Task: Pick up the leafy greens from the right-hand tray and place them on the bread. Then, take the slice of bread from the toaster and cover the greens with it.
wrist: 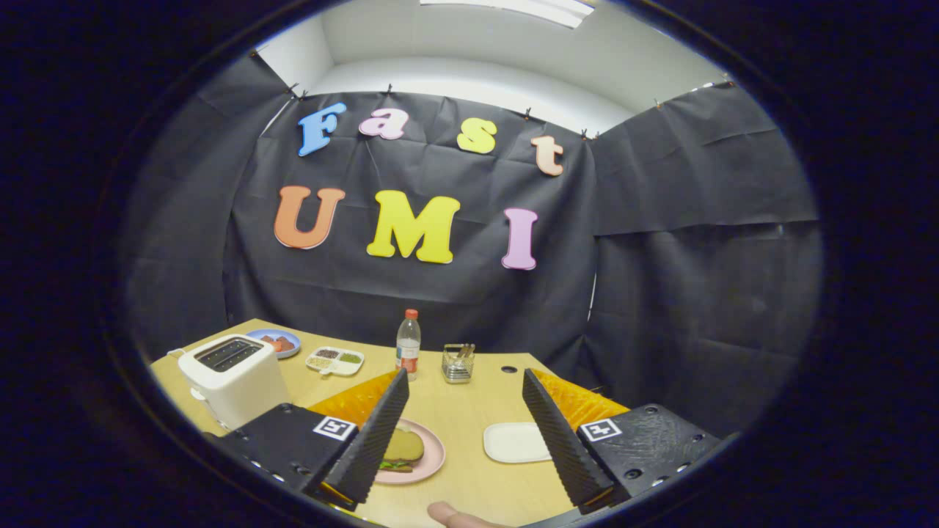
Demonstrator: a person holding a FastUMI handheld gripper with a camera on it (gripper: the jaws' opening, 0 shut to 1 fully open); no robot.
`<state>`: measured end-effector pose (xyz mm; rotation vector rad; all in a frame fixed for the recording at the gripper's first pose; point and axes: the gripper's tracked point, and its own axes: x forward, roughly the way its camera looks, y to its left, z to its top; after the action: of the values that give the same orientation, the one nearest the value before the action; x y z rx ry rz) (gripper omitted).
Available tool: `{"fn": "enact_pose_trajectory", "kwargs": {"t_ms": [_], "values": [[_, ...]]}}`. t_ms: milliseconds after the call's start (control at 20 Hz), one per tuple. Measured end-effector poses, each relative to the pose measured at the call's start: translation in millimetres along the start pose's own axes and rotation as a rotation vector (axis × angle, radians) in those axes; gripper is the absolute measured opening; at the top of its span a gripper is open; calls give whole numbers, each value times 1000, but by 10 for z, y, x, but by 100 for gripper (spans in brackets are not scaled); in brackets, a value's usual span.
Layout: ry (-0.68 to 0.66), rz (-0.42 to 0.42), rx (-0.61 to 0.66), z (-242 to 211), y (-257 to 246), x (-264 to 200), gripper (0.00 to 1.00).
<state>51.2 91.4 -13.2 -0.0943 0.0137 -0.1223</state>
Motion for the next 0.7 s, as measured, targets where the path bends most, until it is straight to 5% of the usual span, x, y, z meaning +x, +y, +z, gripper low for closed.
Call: {"fn": "enact_pose_trajectory", "kwargs": {"t_ms": [700], "values": [[-142,26,33,929,-281,-738,95]]}}
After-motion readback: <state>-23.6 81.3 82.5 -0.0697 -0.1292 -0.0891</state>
